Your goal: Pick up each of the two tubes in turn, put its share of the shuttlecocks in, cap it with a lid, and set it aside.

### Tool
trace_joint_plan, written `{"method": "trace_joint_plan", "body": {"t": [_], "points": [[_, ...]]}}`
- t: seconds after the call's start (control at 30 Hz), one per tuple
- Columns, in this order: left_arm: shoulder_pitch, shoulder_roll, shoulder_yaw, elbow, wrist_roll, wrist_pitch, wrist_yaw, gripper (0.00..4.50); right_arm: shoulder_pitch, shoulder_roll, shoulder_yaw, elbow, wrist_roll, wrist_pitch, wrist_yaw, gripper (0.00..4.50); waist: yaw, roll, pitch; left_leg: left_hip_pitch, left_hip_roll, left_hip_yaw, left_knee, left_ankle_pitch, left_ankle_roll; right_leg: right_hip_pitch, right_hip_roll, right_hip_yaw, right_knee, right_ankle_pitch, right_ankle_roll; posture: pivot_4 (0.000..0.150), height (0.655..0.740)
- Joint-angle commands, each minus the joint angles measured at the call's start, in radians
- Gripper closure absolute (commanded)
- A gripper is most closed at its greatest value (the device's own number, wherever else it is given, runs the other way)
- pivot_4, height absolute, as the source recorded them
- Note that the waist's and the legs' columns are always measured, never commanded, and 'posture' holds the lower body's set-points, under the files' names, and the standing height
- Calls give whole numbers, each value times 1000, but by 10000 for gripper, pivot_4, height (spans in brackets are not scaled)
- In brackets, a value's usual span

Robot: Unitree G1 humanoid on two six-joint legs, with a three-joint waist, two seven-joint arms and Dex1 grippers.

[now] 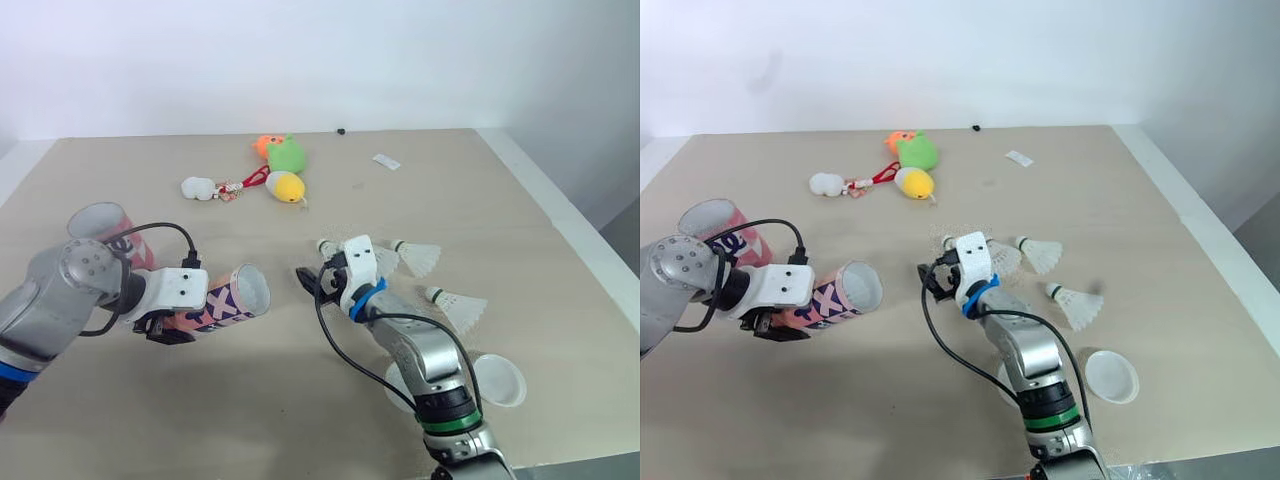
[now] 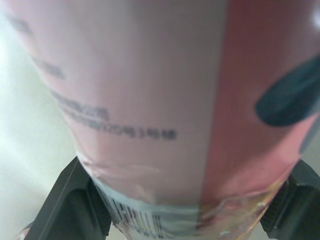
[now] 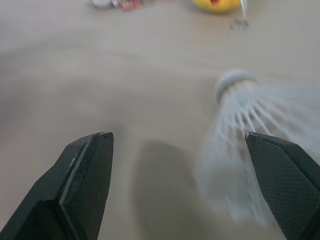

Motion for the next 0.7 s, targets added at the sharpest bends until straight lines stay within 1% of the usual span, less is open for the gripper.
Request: {"method": "trace_joint_plan", "body": {"t": [0.03,0.1,0.2,0.23,0.27,0.3,0.47,0.5,0.6,0.7], "points": [[21,13,8,-28,-12,17,-6,15182,-28,26,-19,33,-10,-62,-11,7614,-2,0,0,0,0,0,0,0,0,0,0,1,0,0,0,1500,7400],[24,13,12,-32,-13,20,-8,15182,-37,38,-20,58,-12,-80,-14,16619,-4,0,0,0,0,1,0,0,0,-1,0,1,0,0,0,1500,7400],[25,13,16,-39,-15,27,-9,15182,-46,52,-25,80,-12,-100,-16,32474,-5,0,0,-1,0,2,-1,0,0,-2,0,3,0,0,0,1500,7400],[25,13,16,-39,-16,27,-9,15182,-45,53,-27,80,-11,-102,-15,36434,-5,0,0,-1,0,2,-1,0,0,-3,0,3,0,0,0,1500,7400],[25,14,16,-38,-16,27,-10,15182,-43,55,-30,78,-8,-102,-12,41469,-5,0,0,-1,0,2,-1,0,0,-4,0,3,0,0,0,1500,7400],[24,14,16,-37,-16,27,-10,15182,-38,55,-32,68,-3,-102,-4,44754,-5,0,0,-1,0,3,-1,0,0,-4,1,3,0,0,0,1500,7400],[23,13,15,-34,-14,28,-10,15182,-4,7,-4,-65,35,-103,103,44754,-5,0,0,-2,0,4,-2,0,0,-6,1,5,0,0,1,1500,7400],[21,9,16,-38,-20,34,-11,15182,-6,-30,-8,-122,70,-81,157,44754,-5,0,0,-2,0,4,-2,0,0,-6,1,6,0,0,1,1500,7400],[16,3,13,-40,-24,43,-10,15182,-30,-225,-39,-334,220,-20,404,44754,-2,1,1,-3,-1,4,-2,0,0,-6,0,7,0,1,2,1500,7400],[11,3,10,-34,-20,43,-6,15182,-33,-375,-60,-442,337,67,524,44754,-2,0,1,-3,-2,4,-2,0,1,-6,0,9,-1,1,3,1500,7400]]}}
